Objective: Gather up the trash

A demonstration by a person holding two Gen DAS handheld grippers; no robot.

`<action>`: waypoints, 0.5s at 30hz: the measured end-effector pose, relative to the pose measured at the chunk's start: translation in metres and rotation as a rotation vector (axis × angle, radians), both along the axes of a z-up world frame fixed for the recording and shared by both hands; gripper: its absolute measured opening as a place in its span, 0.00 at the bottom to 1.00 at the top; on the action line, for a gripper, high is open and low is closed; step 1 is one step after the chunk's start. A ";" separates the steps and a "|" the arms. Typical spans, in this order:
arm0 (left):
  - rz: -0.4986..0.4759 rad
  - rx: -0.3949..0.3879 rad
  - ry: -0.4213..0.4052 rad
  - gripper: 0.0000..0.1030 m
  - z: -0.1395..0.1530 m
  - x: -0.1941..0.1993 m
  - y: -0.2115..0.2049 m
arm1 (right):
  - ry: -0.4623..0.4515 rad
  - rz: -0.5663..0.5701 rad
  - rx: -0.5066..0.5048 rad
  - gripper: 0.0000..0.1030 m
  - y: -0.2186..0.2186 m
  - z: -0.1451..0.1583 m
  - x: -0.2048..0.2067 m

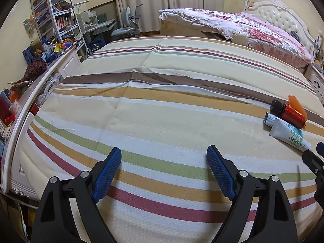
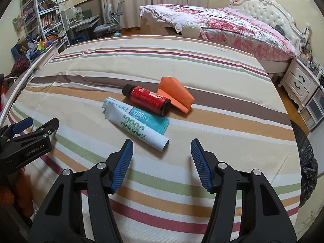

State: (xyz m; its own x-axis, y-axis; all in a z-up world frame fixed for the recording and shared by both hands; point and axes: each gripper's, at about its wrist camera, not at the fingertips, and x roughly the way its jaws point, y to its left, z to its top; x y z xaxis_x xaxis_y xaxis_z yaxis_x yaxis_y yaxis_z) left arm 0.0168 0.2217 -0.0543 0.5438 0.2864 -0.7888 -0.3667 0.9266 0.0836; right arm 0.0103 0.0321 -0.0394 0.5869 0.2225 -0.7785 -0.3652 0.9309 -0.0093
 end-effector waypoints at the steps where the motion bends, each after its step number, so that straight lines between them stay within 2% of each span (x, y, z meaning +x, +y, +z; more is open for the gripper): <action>1: 0.001 -0.002 0.000 0.81 0.000 0.000 0.000 | -0.009 -0.009 0.000 0.56 -0.001 0.001 0.001; 9: 0.003 -0.001 -0.002 0.81 0.000 -0.001 0.000 | -0.030 -0.109 0.006 0.56 -0.023 0.003 0.025; 15: 0.007 -0.007 -0.002 0.81 0.000 -0.002 0.001 | 0.014 -0.095 -0.017 0.56 -0.022 -0.010 0.026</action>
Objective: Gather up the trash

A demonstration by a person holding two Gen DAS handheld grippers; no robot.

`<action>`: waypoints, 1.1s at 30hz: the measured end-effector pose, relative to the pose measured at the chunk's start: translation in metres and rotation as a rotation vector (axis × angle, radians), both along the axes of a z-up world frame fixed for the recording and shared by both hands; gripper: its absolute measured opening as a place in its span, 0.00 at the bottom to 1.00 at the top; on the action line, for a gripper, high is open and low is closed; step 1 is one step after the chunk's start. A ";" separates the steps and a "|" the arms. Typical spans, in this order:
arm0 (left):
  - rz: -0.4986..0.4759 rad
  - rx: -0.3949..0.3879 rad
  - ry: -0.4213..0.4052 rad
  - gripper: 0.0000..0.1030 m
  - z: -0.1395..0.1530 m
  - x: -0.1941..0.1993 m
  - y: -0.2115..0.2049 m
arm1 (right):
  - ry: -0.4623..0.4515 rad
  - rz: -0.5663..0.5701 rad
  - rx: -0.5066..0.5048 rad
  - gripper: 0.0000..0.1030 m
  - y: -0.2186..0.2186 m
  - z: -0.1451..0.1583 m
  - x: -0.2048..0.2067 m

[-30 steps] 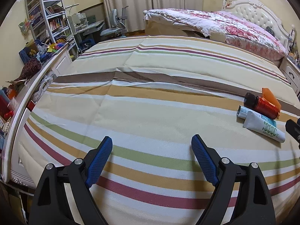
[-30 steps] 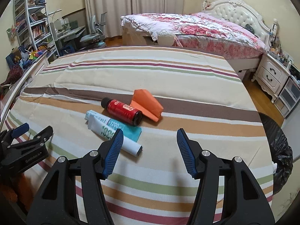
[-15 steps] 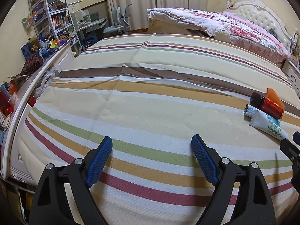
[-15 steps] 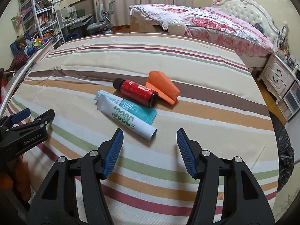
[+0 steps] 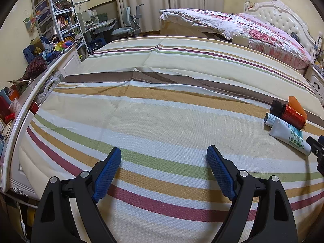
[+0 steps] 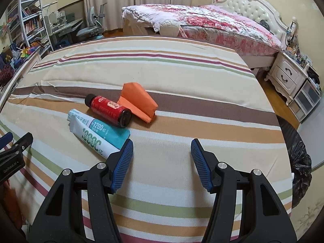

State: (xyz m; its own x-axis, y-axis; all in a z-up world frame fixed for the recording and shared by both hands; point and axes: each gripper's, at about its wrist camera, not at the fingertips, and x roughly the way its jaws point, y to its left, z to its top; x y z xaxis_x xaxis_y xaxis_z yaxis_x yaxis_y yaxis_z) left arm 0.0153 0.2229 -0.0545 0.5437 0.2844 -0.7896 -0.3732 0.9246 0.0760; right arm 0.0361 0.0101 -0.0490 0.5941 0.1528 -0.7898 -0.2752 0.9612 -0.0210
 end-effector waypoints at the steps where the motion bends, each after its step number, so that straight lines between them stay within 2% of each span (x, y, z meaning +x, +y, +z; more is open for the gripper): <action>1: 0.002 0.000 0.000 0.81 0.000 -0.001 0.001 | 0.006 0.010 0.003 0.56 0.001 -0.001 -0.003; 9: 0.025 0.002 -0.002 0.81 0.000 -0.006 0.012 | 0.010 0.084 -0.002 0.56 0.017 0.001 -0.030; 14: 0.054 0.001 -0.003 0.81 0.001 -0.012 0.024 | -0.018 0.096 0.024 0.56 0.022 0.012 -0.033; 21: 0.080 -0.007 -0.008 0.81 0.000 -0.019 0.035 | -0.017 0.197 0.027 0.53 0.055 0.011 -0.035; 23: 0.080 -0.009 -0.009 0.81 0.000 -0.019 0.035 | -0.010 0.222 0.012 0.45 0.066 0.008 -0.034; 27: 0.079 -0.012 -0.010 0.81 0.000 -0.020 0.036 | 0.001 0.238 -0.007 0.39 0.073 0.000 -0.035; 31: 0.073 -0.016 -0.011 0.81 0.000 -0.019 0.034 | -0.001 0.249 -0.023 0.17 0.072 0.001 -0.041; 33: 0.064 -0.019 -0.011 0.81 0.000 -0.019 0.032 | -0.004 0.248 -0.030 0.15 0.070 0.001 -0.043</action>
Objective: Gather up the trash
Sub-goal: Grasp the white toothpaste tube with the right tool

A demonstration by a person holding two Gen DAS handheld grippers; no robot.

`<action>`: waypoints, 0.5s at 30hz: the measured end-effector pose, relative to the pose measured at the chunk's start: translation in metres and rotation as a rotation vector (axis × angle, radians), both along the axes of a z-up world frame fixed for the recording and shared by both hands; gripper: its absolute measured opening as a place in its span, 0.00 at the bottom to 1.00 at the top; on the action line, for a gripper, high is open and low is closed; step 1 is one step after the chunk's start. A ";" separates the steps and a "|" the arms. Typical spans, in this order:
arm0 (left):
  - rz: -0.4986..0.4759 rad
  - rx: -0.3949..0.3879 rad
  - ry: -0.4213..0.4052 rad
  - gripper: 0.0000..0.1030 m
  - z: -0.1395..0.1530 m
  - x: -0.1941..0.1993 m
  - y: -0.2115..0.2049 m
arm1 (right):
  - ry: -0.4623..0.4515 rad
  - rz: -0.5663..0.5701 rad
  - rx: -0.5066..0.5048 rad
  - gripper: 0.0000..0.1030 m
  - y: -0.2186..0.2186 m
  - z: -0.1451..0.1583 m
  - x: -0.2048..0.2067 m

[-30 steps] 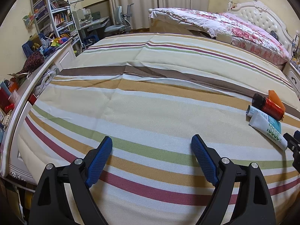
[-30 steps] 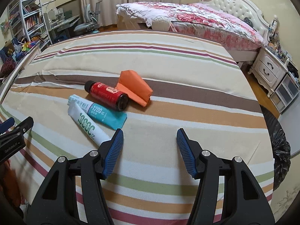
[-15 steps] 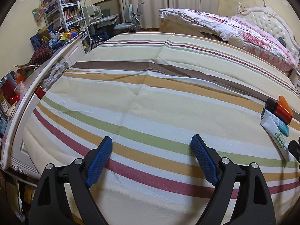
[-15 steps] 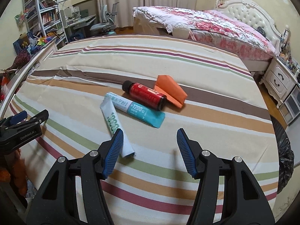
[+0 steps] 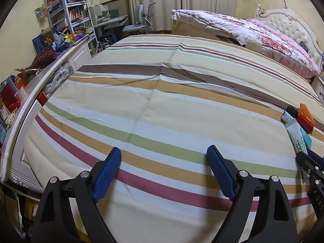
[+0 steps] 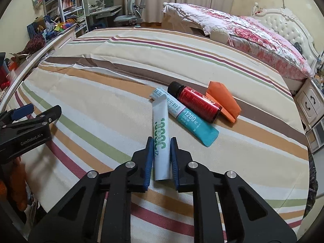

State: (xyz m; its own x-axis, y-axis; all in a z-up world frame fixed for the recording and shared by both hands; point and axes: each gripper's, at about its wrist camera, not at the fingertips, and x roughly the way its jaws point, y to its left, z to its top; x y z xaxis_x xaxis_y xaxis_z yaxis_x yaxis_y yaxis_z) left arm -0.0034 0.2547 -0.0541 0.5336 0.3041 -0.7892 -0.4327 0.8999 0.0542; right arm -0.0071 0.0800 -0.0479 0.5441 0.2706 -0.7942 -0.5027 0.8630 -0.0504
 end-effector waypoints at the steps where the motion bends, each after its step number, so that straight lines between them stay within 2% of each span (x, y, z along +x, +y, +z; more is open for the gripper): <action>1: -0.007 0.000 0.000 0.81 0.000 0.001 -0.002 | 0.001 -0.001 0.000 0.15 -0.002 0.000 -0.001; 15: -0.122 0.003 -0.001 0.81 0.003 0.014 -0.048 | 0.009 -0.125 0.020 0.15 -0.061 0.000 -0.008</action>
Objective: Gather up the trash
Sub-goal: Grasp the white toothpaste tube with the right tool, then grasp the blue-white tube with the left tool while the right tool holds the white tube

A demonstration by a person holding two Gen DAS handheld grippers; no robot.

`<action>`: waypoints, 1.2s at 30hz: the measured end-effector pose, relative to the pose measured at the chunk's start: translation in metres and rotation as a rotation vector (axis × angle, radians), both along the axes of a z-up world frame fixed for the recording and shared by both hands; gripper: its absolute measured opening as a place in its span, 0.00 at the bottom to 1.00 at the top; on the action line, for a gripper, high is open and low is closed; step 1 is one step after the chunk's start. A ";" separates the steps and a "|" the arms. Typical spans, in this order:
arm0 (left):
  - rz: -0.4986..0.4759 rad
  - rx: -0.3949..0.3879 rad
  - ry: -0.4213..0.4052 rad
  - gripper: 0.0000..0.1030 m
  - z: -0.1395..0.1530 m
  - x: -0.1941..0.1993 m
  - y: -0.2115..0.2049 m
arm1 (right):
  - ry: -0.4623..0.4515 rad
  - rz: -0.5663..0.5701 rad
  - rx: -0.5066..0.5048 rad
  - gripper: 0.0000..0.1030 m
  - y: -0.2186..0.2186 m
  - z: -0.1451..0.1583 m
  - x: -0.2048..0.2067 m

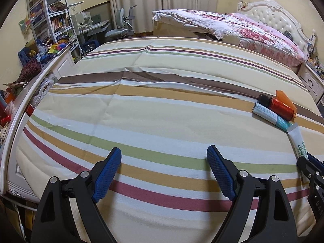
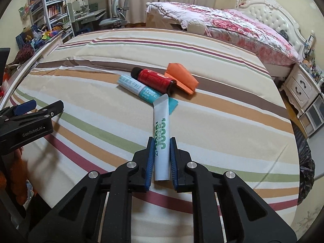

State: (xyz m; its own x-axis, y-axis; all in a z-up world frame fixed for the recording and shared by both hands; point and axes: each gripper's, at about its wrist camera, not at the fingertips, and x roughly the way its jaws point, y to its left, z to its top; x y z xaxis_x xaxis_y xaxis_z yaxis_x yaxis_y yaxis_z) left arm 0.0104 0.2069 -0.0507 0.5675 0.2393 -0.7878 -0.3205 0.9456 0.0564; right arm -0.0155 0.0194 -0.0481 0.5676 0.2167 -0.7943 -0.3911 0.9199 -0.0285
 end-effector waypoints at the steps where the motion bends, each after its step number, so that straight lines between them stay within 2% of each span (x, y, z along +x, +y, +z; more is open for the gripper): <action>1: -0.011 0.003 0.001 0.81 0.000 0.002 -0.005 | 0.000 -0.013 -0.001 0.15 -0.005 0.000 0.000; 11: -0.108 0.012 0.008 0.81 0.002 0.021 -0.058 | -0.014 -0.134 0.022 0.15 -0.055 -0.001 0.017; 18: -0.154 0.032 0.017 0.81 0.000 0.042 -0.091 | -0.014 -0.167 0.057 0.15 -0.075 -0.002 0.032; 36: -0.125 0.020 0.024 0.81 0.005 0.082 -0.098 | -0.018 -0.174 0.083 0.15 -0.086 -0.002 0.040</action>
State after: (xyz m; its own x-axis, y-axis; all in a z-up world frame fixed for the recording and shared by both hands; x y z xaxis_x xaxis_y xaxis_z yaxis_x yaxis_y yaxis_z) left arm 0.0921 0.1088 -0.0453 0.5752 0.1835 -0.7972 -0.1983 0.9767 0.0817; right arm 0.0240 -0.0671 -0.0501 0.6161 0.1782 -0.7673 -0.2259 0.9731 0.0446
